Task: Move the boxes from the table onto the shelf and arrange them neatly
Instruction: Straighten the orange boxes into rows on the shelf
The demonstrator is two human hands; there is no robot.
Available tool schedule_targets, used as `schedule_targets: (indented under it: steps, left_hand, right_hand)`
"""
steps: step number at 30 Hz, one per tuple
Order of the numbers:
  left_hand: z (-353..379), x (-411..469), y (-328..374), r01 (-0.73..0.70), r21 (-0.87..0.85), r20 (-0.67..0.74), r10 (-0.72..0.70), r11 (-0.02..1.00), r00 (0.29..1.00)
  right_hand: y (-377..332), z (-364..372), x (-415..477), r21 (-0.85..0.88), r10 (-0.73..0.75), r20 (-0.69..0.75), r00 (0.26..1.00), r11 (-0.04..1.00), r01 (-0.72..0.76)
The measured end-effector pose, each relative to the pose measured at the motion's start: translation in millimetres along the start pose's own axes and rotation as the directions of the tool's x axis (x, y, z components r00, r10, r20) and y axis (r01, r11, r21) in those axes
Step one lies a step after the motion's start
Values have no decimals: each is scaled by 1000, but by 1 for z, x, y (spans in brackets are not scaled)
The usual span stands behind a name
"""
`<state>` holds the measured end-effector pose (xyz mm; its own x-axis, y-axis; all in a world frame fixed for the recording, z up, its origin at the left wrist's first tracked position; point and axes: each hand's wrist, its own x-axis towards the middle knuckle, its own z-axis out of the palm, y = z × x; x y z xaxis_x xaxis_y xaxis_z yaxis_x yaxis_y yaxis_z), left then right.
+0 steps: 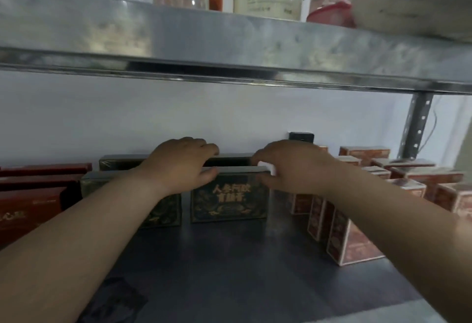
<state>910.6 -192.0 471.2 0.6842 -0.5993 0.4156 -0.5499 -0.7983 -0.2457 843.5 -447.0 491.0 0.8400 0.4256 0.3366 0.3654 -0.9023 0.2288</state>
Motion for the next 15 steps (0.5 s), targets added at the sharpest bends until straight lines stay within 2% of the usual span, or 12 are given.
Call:
schedule_targets:
  steps: [6, 12, 15]
  left_hand:
    - [-8, 58, 61, -75, 13, 25, 74, 997, 997]
    - [-9, 129, 120, -12, 10, 12, 11, 1000, 1000]
    - [-6, 165, 141, 26, 19, 74, -27, 999, 997]
  right_hand:
    - [81, -22, -34, -51, 33, 20, 999, 998, -32]
    - [173, -35, -50, -52, 59, 119, 991, 997, -53]
    - [222, -26, -51, -95, 50, 165, 985, 995, -34]
